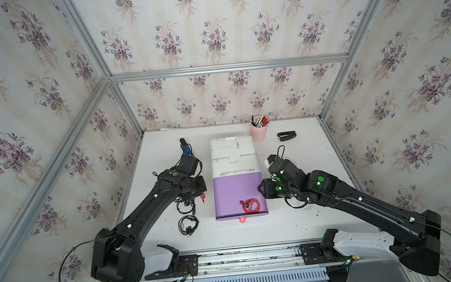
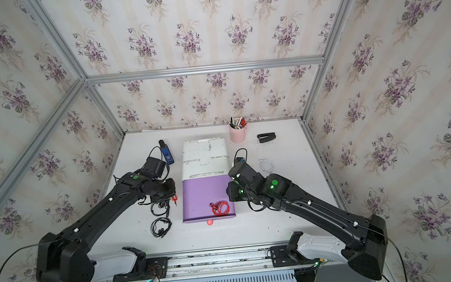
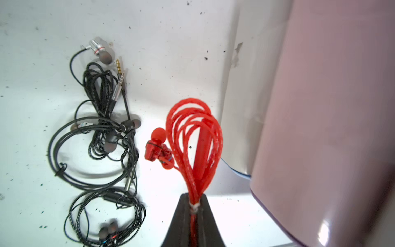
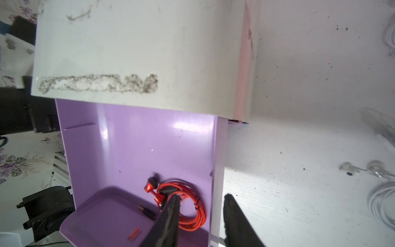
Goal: Place the wired earphones into the drawer by color
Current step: Pick up the wired earphones from the center of the board.
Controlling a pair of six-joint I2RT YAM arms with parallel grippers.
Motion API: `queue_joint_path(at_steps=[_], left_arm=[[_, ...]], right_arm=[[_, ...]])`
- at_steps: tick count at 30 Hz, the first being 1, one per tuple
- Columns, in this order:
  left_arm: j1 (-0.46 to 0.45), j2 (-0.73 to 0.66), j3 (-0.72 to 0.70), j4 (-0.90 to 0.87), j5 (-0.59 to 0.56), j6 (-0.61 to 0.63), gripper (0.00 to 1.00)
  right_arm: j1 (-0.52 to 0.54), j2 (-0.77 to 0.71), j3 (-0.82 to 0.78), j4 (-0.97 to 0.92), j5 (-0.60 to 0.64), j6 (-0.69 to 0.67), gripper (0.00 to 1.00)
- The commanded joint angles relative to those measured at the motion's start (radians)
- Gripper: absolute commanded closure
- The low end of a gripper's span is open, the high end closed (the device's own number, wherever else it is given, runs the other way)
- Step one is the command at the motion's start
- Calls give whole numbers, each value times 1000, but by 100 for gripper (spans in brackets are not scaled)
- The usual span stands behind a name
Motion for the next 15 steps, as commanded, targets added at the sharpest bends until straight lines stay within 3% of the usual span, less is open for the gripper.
queue_joint_path(at_steps=[1, 9, 12, 15], left_arm=[[-1, -69, 67, -149, 8, 40, 92], [-38, -186, 330, -370, 52, 82, 90], [-109, -190, 415, -413, 36, 64, 90], [-240, -151, 489, -439, -30, 35, 90]], right_arm=[[0, -10, 11, 3, 18, 4, 62], [-4, -38, 16, -13, 40, 5, 62], [-9, -40, 18, -19, 47, 3, 62], [-20, -52, 17, -20, 78, 2, 62]])
